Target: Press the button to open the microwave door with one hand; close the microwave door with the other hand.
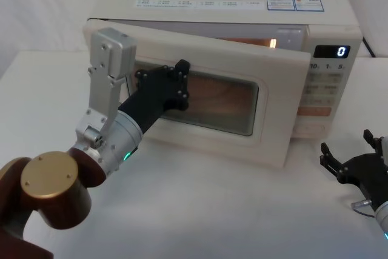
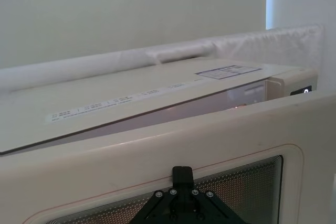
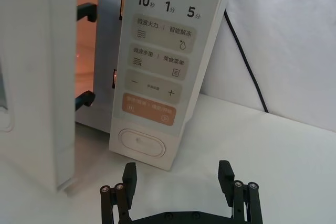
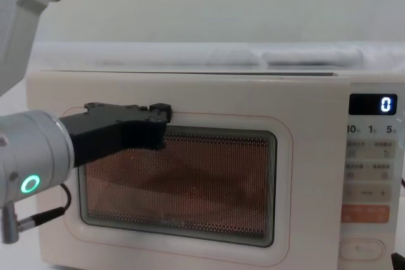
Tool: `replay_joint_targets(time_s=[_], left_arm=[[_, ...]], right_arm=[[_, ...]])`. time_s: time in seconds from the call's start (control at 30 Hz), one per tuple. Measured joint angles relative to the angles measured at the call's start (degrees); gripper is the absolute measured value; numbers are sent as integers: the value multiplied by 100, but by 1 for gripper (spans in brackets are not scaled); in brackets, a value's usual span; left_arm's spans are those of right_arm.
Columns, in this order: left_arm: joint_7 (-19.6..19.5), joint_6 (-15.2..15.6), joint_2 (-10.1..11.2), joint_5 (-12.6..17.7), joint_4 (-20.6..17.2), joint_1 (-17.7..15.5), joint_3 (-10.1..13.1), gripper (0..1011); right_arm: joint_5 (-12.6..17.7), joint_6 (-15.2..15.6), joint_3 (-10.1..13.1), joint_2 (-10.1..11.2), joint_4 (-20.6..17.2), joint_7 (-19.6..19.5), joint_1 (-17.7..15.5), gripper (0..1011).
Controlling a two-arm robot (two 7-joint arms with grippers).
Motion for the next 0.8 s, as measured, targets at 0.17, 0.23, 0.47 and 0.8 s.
replay_joint_targets(time_s=[0.17,0.23,0.47,0.8], left_arm=[[-4,25,-58,20,104,-93,12,0],[-5,31,-70,26,127,-109,13,0],[61,59,-141,89,251,-178,7,0],[78,65,-206,157,374,-258,-16,0]], right_arm=[[0,0,0,0,0,0,0,1002],[0,0,0,0,0,-1,0,1002],[0,0,0,0,0,0,0,1002],[0,0,0,0,0,0,1,1002]])
